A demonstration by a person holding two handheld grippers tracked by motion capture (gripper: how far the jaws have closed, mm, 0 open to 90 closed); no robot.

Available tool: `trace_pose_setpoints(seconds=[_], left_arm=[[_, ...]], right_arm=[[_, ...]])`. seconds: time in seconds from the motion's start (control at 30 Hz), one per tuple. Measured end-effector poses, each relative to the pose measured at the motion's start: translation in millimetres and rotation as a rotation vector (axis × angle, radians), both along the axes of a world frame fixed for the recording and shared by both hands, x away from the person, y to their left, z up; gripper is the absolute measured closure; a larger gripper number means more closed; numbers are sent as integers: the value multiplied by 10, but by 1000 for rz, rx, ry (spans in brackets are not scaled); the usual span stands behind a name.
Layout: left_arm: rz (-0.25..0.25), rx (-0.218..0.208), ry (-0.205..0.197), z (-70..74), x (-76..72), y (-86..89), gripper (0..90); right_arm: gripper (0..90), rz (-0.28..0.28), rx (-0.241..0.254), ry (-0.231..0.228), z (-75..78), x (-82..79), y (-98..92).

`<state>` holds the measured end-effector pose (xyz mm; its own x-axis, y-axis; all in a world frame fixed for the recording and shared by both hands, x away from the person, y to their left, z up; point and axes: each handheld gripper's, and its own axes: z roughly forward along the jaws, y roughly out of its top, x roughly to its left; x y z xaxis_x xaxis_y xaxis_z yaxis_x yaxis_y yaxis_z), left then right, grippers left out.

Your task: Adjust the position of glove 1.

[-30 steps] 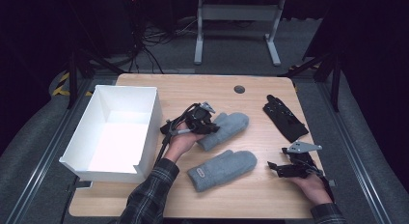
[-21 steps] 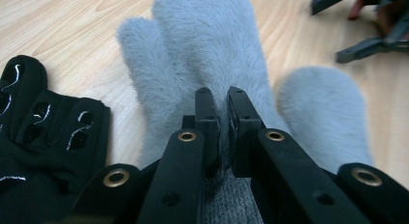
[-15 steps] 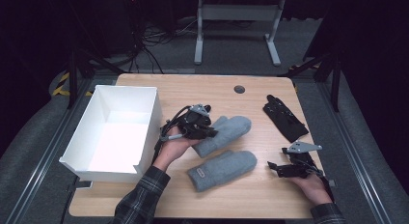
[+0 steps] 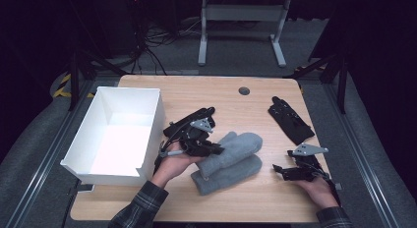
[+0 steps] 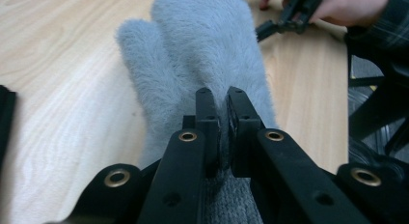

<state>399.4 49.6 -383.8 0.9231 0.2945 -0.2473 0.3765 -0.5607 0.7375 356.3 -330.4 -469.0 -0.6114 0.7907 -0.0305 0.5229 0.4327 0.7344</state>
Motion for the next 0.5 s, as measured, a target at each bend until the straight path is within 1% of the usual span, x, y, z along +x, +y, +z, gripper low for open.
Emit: trace_pose_setpoints(seconds=[0.07, 0.1, 0.17, 0.3, 0.33, 0.37, 0.47, 0.5], left_arm=[[-8, -2, 2, -5, -23, 1, 862], [-17, -3, 3, -22, -69, 1, 862], [-24, -1, 8, -53, -107, 6, 862], [-41, 2, 24, -134, -137, 7, 862], [-41, 2, 24, -134, -137, 7, 862], [-47, 20, 26, -177, -151, -4, 862], [-48, 27, 36, -242, -170, -23, 862], [-48, 27, 36, -242, -170, -23, 862]], right_arm=[[148, -1, 0, 0, 0, 0, 1], [148, -1, 0, 0, 0, 0, 1], [148, -2, 0, 0, 0, 0, 1], [148, -3, 0, 0, 0, 0, 2], [148, -3, 0, 0, 0, 0, 2], [147, -3, 1, 0, 0, 0, 2], [148, -3, 1, 0, 0, 0, 2], [148, -3, 1, 0, 0, 0, 2]])
